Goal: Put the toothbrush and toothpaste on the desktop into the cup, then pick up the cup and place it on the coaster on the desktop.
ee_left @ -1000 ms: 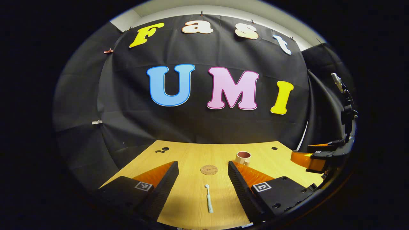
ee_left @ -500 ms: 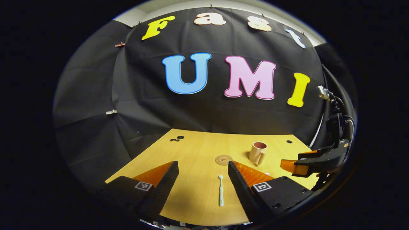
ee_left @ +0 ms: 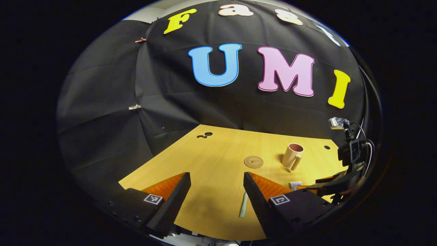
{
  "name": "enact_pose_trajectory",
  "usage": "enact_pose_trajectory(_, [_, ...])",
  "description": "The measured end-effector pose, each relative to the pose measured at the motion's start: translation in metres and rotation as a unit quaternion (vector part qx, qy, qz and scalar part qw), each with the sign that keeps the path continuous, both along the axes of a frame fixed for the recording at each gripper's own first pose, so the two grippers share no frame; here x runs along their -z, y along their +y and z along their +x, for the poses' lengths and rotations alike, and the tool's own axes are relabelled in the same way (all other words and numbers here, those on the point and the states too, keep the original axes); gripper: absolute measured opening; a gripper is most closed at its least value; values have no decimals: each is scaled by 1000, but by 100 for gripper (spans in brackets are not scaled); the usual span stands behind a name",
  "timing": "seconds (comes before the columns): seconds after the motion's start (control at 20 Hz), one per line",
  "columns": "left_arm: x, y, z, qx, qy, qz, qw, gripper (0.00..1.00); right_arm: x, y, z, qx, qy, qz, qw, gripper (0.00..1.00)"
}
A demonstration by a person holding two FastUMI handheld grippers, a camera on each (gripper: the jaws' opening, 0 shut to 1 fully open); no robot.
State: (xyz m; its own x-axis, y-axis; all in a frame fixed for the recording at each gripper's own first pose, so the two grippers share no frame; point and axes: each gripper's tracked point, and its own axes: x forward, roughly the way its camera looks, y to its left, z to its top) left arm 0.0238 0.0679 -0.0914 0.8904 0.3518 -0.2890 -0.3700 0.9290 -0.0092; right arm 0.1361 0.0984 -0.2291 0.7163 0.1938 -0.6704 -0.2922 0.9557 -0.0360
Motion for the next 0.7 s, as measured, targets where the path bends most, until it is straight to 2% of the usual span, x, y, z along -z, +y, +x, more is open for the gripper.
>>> enact_pose_trajectory(0.25, [22,-7,1,-24,30,-15,999,99,37,-1,10,-15,49,-27,998,98])
enact_pose_trajectory(0.45, [31,-4,-2,-34,48,-18,998,98,58,-2,11,-6,88,-40,995,98])
enact_pose_trajectory(0.7, [30,14,-6,-41,53,-13,998,99,57,6,11,12,90,-32,995,98])
